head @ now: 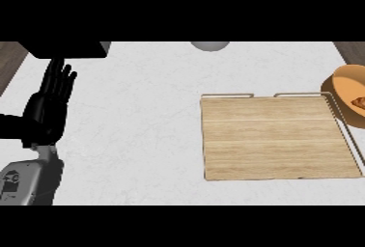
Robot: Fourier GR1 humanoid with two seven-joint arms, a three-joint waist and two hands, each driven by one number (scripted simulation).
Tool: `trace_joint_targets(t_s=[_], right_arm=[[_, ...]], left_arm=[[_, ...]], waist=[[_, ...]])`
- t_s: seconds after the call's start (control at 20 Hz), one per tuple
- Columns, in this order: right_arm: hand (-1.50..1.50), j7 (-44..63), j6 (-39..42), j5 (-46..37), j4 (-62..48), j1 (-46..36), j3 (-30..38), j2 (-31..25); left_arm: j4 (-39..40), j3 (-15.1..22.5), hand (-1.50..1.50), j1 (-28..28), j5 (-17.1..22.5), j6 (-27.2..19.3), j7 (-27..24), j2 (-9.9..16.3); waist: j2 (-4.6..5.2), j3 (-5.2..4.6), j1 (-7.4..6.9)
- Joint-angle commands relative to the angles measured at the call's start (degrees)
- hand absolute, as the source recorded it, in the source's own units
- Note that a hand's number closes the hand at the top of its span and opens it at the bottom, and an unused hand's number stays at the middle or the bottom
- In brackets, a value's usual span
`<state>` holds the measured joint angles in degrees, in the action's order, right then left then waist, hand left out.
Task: Pick the croissant from the tray and place it in the pot
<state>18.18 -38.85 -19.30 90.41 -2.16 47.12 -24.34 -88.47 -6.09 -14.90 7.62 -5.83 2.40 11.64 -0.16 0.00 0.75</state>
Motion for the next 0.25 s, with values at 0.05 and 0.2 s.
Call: trace_joint_targets(t_s=[0.05, 0.2], right_arm=[[-1.50, -0.89, 5.32, 7.08, 10.16, 10.35, 5.57, 2.59], [-1.50, -7.30, 5.69, 10.01, 6.32, 11.61, 7.60, 4.52]], left_arm=[[-0.58, -1.07, 0.00, -0.34, 0.13, -0.02, 1.05, 0.47], [-1.43, -0.28, 0.00, 0.11, -0.15, 0.66, 2.50, 0.27]], waist=[[-0.01, -0.01, 0.10], [0.07, 0.02, -0.22]])
